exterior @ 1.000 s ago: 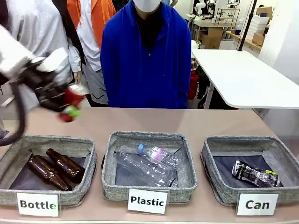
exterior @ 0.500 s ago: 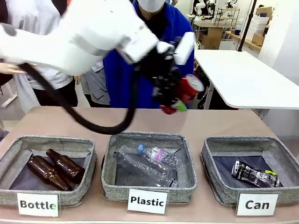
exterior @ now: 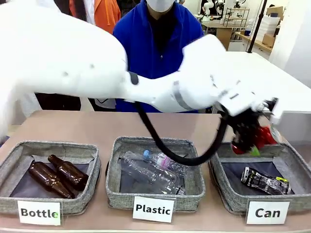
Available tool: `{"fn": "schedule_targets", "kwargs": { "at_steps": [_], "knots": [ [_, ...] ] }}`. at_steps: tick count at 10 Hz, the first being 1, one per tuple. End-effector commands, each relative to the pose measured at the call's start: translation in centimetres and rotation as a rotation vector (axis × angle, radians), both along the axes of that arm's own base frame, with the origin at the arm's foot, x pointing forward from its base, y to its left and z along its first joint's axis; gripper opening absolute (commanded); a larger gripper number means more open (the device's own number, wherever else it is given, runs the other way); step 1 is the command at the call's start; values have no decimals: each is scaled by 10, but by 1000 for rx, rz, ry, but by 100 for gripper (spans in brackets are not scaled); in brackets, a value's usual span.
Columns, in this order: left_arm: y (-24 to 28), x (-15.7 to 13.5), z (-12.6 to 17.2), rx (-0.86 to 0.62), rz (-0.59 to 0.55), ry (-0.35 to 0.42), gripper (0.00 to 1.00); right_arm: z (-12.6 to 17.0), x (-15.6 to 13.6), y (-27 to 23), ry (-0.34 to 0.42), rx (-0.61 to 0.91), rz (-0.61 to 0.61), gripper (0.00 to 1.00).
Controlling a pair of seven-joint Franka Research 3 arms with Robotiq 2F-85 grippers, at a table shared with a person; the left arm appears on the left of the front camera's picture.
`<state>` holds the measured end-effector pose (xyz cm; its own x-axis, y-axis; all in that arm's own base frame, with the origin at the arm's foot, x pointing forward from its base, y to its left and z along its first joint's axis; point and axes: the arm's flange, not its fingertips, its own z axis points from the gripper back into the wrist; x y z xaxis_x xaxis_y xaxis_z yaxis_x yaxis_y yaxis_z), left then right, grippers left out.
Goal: Sort the can waste into the basket.
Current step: Pick up the can waste from the table and place it in the right Fabric basket.
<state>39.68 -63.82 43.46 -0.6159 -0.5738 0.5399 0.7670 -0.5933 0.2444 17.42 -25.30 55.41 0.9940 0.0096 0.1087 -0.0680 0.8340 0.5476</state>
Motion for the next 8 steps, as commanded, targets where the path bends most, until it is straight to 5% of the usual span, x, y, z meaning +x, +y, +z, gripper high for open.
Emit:
{"fn": "schedule_targets", "kwargs": {
  "at_steps": [1,7,8],
  "knots": [
    [-48,7,7,90,-58,17,24,4,2,7,22,-4,10,100],
    [-36,-15,-19,68,-78,-4,24,4,2,7,22,-4,10,100],
    [-37,-17,-21,52,-42,-27,81,4,2,7,22,-4,10,100]
  ]
}}
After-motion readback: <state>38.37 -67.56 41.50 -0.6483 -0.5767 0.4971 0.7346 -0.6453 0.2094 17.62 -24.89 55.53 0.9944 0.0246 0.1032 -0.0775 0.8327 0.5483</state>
